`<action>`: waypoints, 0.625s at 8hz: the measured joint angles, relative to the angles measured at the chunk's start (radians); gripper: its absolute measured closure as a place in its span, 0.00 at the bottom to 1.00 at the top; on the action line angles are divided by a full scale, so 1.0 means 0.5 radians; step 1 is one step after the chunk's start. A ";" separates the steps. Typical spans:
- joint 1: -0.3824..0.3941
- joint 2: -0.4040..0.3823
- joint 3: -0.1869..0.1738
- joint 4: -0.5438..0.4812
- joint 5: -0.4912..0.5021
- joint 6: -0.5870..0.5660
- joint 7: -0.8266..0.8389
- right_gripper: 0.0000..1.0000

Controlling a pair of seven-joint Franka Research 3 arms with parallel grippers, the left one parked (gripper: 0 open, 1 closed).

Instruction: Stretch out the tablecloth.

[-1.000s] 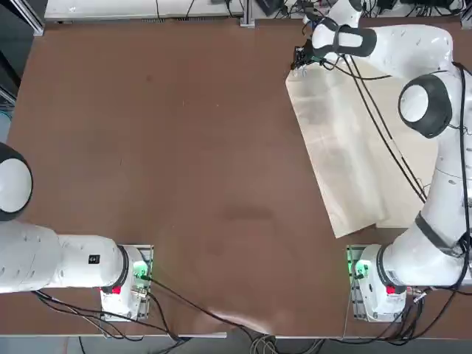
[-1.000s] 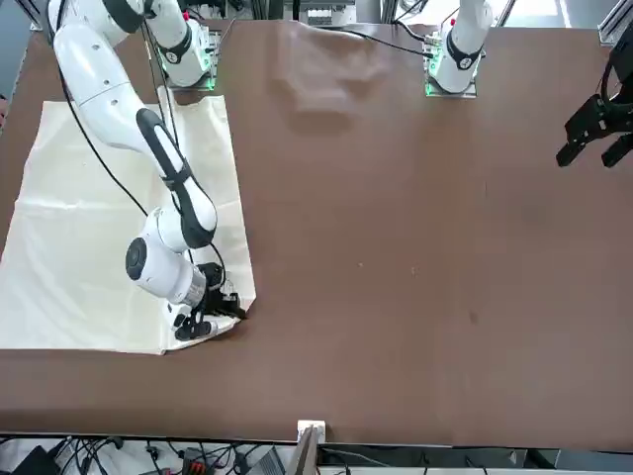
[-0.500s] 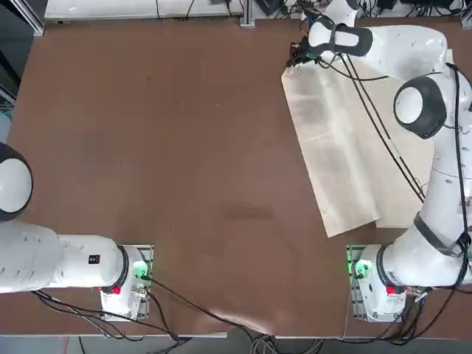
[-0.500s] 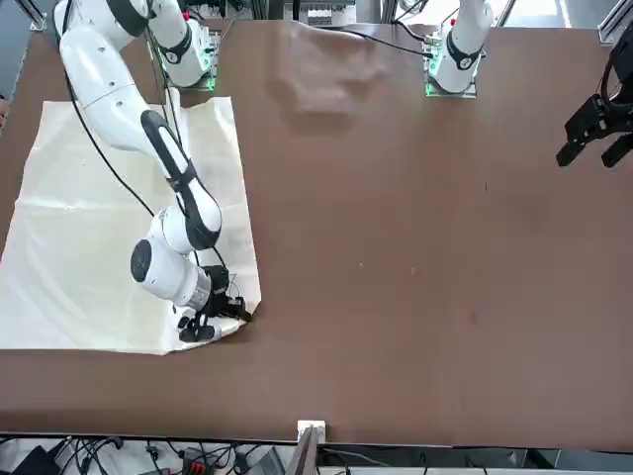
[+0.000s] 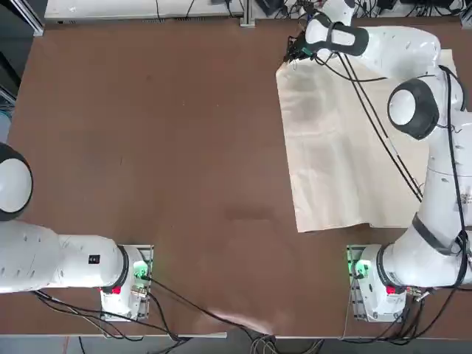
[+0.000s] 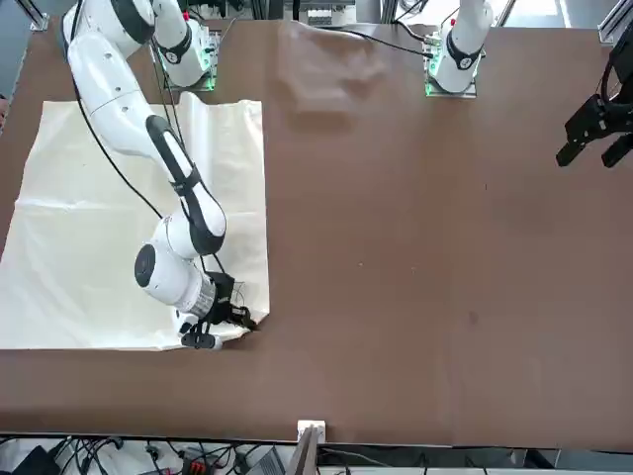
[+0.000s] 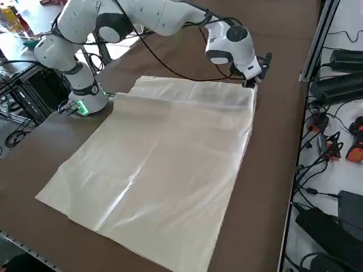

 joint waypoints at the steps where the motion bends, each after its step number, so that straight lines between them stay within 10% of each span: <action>1: 0.000 0.010 -0.001 0.009 0.000 0.000 0.030 0.98; 5: 0.004 0.035 -0.023 0.039 0.158 0.000 0.056 0.98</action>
